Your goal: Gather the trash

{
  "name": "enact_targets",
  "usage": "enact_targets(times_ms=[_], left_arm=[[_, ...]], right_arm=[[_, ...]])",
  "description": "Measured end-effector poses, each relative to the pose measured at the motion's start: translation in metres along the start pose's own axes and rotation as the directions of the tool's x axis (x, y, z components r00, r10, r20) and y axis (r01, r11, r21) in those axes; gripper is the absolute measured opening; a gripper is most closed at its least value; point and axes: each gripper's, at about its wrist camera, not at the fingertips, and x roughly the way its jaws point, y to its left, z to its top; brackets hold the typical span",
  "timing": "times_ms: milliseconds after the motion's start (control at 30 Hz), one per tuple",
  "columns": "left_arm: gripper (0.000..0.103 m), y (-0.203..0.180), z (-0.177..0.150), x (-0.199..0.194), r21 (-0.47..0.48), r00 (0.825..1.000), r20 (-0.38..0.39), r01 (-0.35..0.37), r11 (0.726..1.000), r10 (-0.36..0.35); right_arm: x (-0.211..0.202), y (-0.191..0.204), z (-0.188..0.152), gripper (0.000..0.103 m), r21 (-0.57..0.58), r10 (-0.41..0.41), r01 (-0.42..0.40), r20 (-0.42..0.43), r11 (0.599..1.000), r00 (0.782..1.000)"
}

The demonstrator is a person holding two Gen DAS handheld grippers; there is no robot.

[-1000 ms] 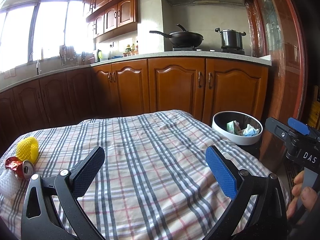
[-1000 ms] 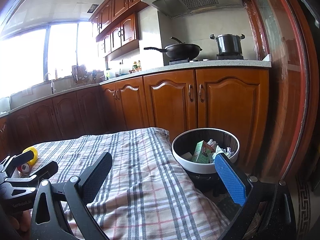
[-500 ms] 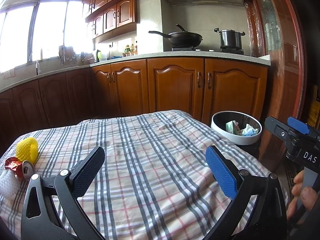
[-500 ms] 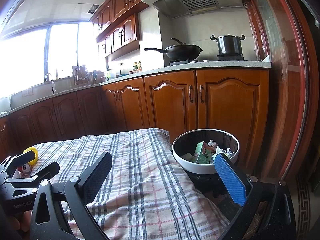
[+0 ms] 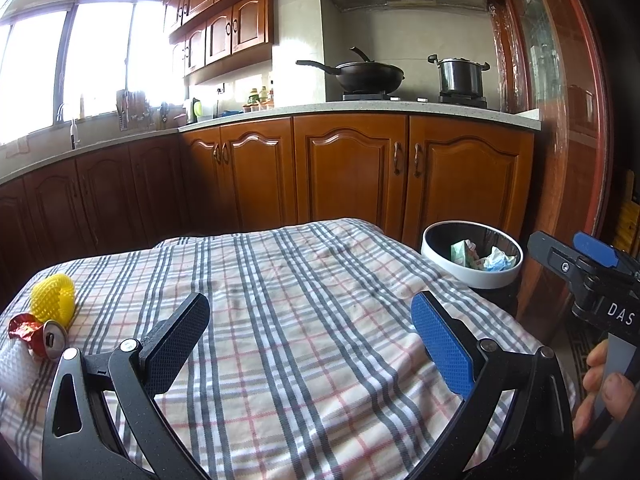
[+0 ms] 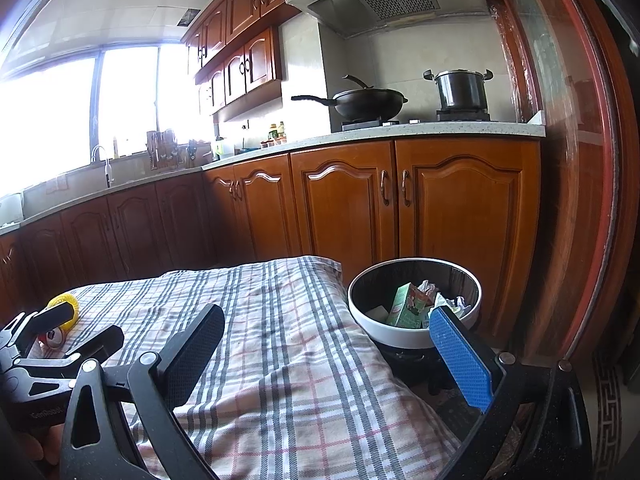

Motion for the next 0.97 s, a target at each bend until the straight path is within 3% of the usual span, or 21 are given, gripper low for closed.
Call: enact_targets(times_ms=[967], left_arm=[[0.103,0.003,-0.0002,0.0048,-0.008,1.0,-0.019,0.007,1.0,-0.008]], right_arm=[[0.0089,0.0003,-0.0027,0.103,-0.001,0.013,-0.013,-0.028,1.0,1.0]])
